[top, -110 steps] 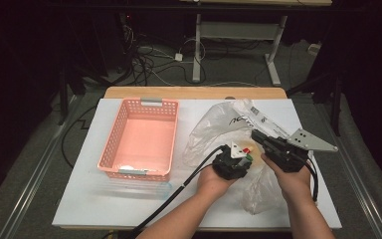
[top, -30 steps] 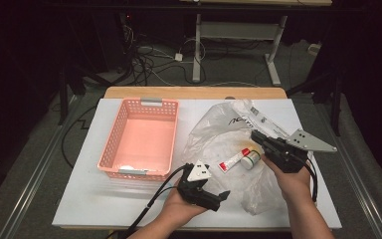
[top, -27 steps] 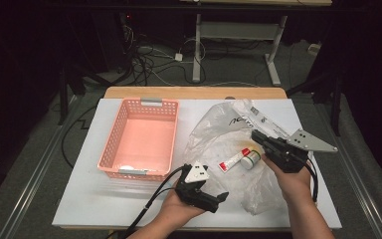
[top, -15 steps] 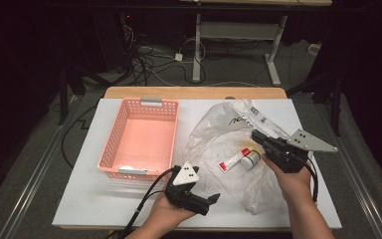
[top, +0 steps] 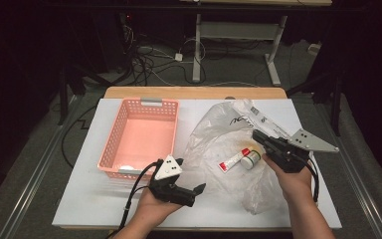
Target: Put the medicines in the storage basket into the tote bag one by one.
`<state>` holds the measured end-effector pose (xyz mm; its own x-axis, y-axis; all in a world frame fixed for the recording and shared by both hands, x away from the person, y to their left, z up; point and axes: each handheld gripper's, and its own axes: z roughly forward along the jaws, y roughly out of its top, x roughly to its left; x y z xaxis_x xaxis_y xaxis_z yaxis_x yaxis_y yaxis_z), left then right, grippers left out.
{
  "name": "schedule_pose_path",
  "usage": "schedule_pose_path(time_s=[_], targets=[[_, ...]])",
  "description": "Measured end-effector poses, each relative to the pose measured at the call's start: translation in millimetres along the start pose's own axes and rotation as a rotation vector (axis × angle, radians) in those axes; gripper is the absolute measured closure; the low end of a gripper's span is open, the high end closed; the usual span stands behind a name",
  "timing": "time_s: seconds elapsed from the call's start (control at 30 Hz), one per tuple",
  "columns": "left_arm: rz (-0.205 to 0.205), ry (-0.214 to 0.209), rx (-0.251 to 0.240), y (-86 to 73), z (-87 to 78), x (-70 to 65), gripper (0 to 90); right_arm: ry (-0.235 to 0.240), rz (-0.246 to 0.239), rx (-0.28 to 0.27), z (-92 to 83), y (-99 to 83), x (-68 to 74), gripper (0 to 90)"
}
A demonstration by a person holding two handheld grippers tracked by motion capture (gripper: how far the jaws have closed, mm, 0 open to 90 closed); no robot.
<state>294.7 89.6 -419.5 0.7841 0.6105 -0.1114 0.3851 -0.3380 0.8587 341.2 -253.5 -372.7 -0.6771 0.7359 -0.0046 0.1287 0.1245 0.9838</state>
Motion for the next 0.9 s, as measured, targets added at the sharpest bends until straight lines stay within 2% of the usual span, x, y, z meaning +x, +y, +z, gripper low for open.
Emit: schedule_pose_path(time_s=[0.4, 0.67, 0.77, 0.9], targets=[[-0.060, 0.101, -0.007, -2.9, -19.6, 34.2, 0.0, -0.002, -0.001, -0.001, 0.2, -0.1, -0.6, 90.0], [-0.091, 0.169, 0.001, -6.2, -31.5, 54.2, 0.0, 0.000, 0.004, 0.002, 0.2, -0.5, -0.4, 90.0], [-0.094, 0.210, 0.012, -8.7, -36.9, 62.1, 0.0, 0.000, 0.003, 0.002, 0.2, -0.6, -0.7, 90.0], [-0.123, 0.240, 0.017, -12.6, -45.3, 74.2, 0.0, 0.000, 0.003, 0.001, 0.2, -0.6, -1.1, 90.0]])
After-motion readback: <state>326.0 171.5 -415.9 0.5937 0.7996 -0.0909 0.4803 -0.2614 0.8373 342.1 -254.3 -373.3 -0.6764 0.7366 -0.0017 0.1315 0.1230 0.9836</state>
